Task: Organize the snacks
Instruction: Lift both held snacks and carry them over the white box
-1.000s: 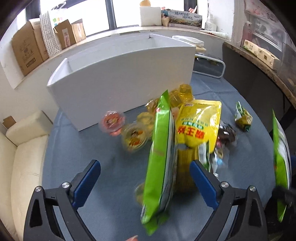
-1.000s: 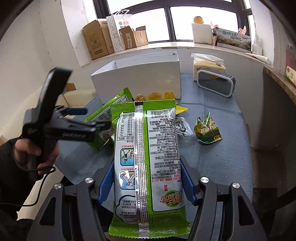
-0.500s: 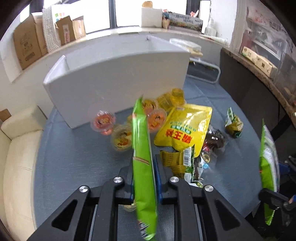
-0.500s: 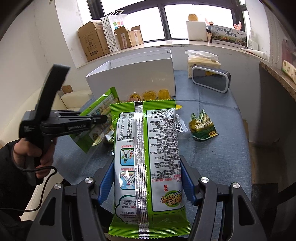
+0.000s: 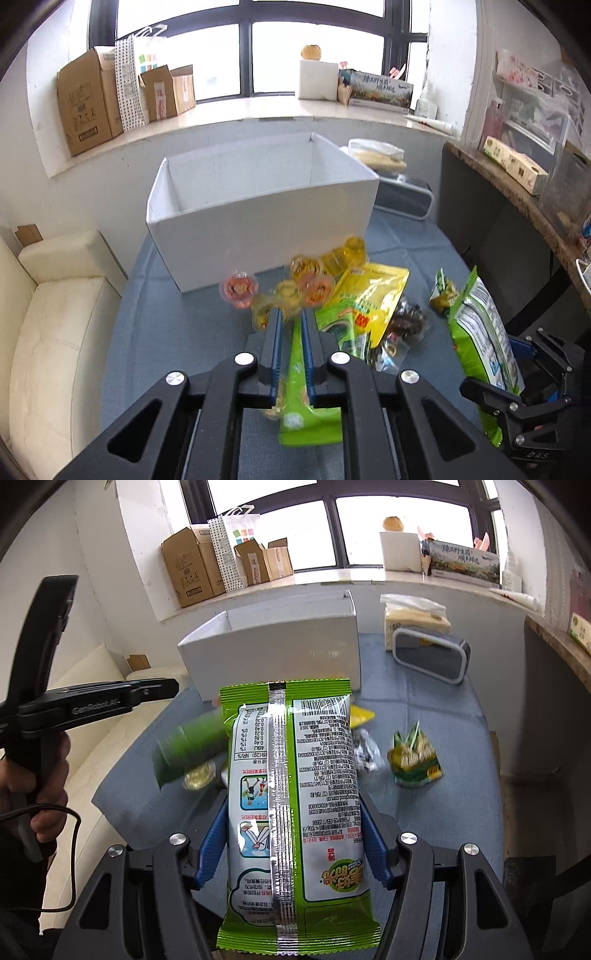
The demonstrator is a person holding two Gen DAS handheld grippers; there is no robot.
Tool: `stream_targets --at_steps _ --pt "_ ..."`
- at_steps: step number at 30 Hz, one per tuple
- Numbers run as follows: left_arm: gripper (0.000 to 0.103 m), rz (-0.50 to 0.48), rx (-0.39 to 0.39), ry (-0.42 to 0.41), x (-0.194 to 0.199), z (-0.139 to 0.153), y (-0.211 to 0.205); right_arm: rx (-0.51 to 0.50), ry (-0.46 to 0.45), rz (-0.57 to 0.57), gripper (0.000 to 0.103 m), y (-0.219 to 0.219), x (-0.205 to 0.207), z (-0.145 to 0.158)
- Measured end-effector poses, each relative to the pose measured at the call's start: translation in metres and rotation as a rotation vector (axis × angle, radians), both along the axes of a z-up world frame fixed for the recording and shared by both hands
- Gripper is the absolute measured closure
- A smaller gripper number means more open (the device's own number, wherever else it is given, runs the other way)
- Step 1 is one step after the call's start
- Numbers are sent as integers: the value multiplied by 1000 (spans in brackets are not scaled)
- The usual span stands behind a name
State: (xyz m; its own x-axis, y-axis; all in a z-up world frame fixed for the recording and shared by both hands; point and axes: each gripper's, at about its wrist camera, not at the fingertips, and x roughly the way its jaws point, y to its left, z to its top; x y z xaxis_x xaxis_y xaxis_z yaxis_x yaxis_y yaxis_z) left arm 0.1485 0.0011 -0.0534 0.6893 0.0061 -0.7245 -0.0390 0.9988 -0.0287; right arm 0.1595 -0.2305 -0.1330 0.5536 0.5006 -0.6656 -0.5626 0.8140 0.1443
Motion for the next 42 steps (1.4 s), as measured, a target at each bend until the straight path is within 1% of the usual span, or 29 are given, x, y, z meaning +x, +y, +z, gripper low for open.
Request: stream_targets --at_steps 3,6,8,9,10,12,14,15,17,18,19,20,21,22,23,24,26,28,29,30,31,33,38,42 --pt "101 -2 -8 -5 3 3 2 1 -19 2 34 5 5 8" --pt "101 -5 -26 23 7 -7 5 9 -18 2 34 8 4 9" --pt "101 -17 -20 40 7 -17 5 8 -9 6 34 8 4 6" --pt "96 -14 -26 54 8 -23 4 6 -5 8 34 8 3 4" --pt "90 -16 -39 77 9 -30 5 4 0 9 34 8 3 2" --pt "46 -9 -75 118 12 -46 6 4 14 7 34 8 2 -4" --pt "33 -13 -116 132 10 -58 5 6 21 6 34 5 0 -6" --pt "28 -17 -127 137 9 -62 3 5 23 5 34 4 0 -7" --pt "23 -37 -133 141 8 -62 -5 -1 24 1 34 2 -1 -9" --pt "17 -56 -127 134 6 -60 -12 -1 24 -2 34 0 -1 -10" --pt "16 -67 -106 124 5 -59 -18 2 26 -7 34 -2 -1 -10" --pt "16 -72 -62 114 5 -60 -25 4 28 -12 34 -3 -1 -11" --pt "23 -67 -9 117 5 -62 -32 7 29 -18 34 -5 -1 -11" --pt "32 -64 6 133 6 -66 -35 11 30 -22 34 -7 -2 -11" --pt "49 -61 -4 155 7 -69 -34 13 31 -24 34 -9 -2 -11" --pt "49 -46 -22 188 9 -75 -31 12 31 -25 34 -10 -2 -11" --pt "50 -35 -47 190 8 -80 -22 10 32 -28 34 -11 -3 -11" --pt "54 -23 -29 191 9 -81 -17 12 34 -29 34 -13 -3 -12" --pt "60 -15 -28 194 9 -82 -14 13 36 -30 34 -13 -3 -12" --pt "74 -18 -56 196 9 -81 -9 17 36 -30 34 -13 -3 -12" --pt "79 -23 -75 195 9 -80 -5 19 36 -30 34 -13 -3 -12" --pt "86 0 -63 185 10 -77 2 19 34 -26 34 -12 -3 -12" --pt "89 -10 -102 186 8 -74 16 14 31 -10 34 -7 -4 -12" --pt "89 -20 -116 150 5 -63 14 13 28 -8 34 -4 -5 -11"
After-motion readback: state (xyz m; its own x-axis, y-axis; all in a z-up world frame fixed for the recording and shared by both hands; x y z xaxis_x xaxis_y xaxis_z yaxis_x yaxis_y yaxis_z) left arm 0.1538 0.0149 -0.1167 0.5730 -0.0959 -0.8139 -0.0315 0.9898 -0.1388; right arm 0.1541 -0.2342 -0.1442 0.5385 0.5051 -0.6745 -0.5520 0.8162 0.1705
